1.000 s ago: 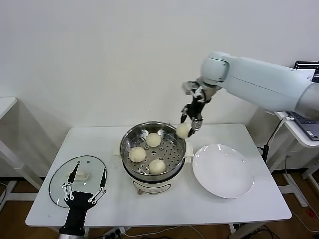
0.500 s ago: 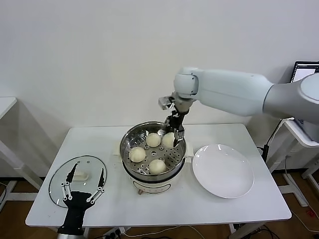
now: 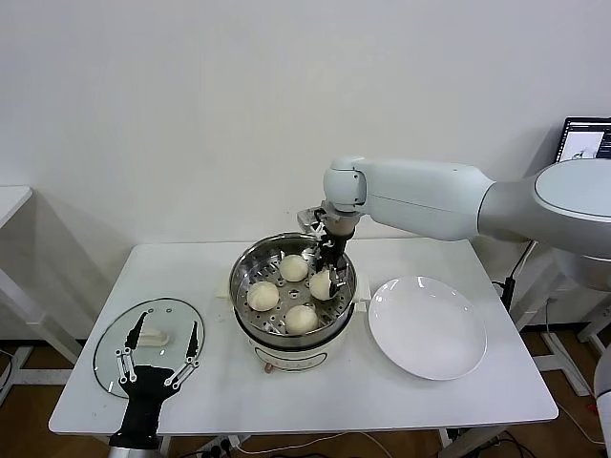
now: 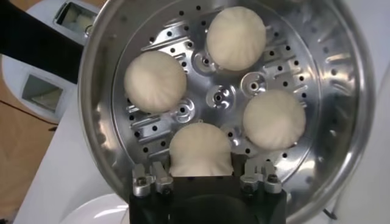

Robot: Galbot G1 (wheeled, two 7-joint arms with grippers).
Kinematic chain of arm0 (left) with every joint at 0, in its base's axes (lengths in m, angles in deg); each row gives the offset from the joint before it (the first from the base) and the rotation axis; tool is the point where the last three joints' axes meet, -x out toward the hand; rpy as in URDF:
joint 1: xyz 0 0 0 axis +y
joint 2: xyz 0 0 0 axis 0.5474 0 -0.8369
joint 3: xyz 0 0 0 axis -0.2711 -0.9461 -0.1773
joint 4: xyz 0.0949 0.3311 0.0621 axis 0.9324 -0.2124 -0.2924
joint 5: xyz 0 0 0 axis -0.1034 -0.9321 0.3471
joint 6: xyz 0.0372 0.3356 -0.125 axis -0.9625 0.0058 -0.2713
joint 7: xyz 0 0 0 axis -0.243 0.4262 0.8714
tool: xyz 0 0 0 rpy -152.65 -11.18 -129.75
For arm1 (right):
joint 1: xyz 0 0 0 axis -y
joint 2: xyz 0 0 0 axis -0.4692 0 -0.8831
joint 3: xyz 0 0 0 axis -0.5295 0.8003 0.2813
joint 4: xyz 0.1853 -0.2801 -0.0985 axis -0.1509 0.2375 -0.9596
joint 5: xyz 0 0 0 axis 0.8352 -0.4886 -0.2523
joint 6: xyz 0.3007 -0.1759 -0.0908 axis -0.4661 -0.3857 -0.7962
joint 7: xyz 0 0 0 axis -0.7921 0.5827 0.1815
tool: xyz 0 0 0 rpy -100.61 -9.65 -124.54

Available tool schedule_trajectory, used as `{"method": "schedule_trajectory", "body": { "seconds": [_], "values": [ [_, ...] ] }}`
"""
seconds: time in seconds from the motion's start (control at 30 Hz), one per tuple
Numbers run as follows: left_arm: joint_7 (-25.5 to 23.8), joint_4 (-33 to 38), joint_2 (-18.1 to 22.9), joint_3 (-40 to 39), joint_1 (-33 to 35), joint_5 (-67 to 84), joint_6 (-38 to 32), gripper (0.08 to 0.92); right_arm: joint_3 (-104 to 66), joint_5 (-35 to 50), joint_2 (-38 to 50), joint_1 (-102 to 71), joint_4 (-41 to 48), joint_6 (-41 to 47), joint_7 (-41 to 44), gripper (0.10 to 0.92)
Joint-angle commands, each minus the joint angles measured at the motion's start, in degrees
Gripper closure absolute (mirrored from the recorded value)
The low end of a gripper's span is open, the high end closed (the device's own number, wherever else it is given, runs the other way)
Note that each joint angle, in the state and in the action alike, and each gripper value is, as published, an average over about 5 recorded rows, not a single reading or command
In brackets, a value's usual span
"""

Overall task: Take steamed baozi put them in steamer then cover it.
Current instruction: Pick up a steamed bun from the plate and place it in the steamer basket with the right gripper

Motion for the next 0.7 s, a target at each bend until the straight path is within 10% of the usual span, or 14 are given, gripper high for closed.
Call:
{"method": "schedule_trajectory", "body": {
  "seconds": [0.03,0.7],
  "values": [
    [0.06,0.11,0.02,0.09,0.02,0.27,0.12,0.177,0.41,-0.77,-0.82,-1.34,1.01,0.16,-0.83,0.339],
    [0.08,0.21,-0.01,0.34,0.17,-0.19,0.11,0.177,-4.36,-1.32,3.57,-0.07,-3.58,-0.55,-1.98,0.203]
  ]
}}
